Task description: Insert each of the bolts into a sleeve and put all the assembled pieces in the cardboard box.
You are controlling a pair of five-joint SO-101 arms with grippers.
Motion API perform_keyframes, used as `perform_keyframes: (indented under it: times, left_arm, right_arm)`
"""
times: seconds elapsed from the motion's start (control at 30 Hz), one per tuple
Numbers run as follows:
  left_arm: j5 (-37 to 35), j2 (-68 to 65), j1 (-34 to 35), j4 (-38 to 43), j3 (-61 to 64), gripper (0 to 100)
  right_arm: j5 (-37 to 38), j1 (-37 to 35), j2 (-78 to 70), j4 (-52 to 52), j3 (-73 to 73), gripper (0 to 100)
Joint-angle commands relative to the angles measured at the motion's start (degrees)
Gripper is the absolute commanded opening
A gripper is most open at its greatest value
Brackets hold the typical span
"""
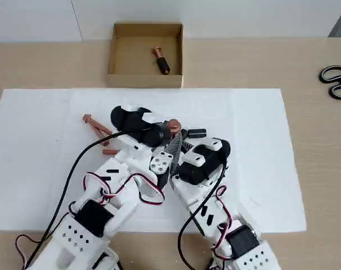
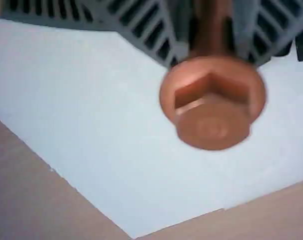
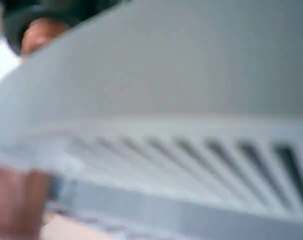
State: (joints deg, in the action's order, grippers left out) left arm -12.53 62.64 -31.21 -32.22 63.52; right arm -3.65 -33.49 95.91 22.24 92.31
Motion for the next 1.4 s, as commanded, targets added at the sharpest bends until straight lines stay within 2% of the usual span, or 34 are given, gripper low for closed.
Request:
perform_keyframes:
  times: [0.0, 0.5, 0.7, 1.0, 1.37]
  left_arm:
    - [0.4, 0.7, 0.1, -2.1, -0.7, 1]
    - [0.4, 0.7, 0.0, -6.0, -1.5, 1]
    - [0.2, 0.7, -0.9, -11.6, -3.6, 15]
    - [0.2, 0.8, -0.3, -18.8, -9.6, 23]
    - [0.3, 0.8, 10.8, -31.1, -20.8, 24]
  right_arm:
    - [0.8, 0.0, 0.6, -1.5, -0.7, 0.4]
    - [0.8, 0.0, 0.6, -1.5, -0.7, 0.4]
    - [0.8, 0.0, 0.6, -1.5, -0.7, 0.4]
    - [0.8, 0.0, 0.6, -1.4, -0.6, 0.4]
    - [0.8, -0.1, 0.6, -1.4, -0.4, 0.4]
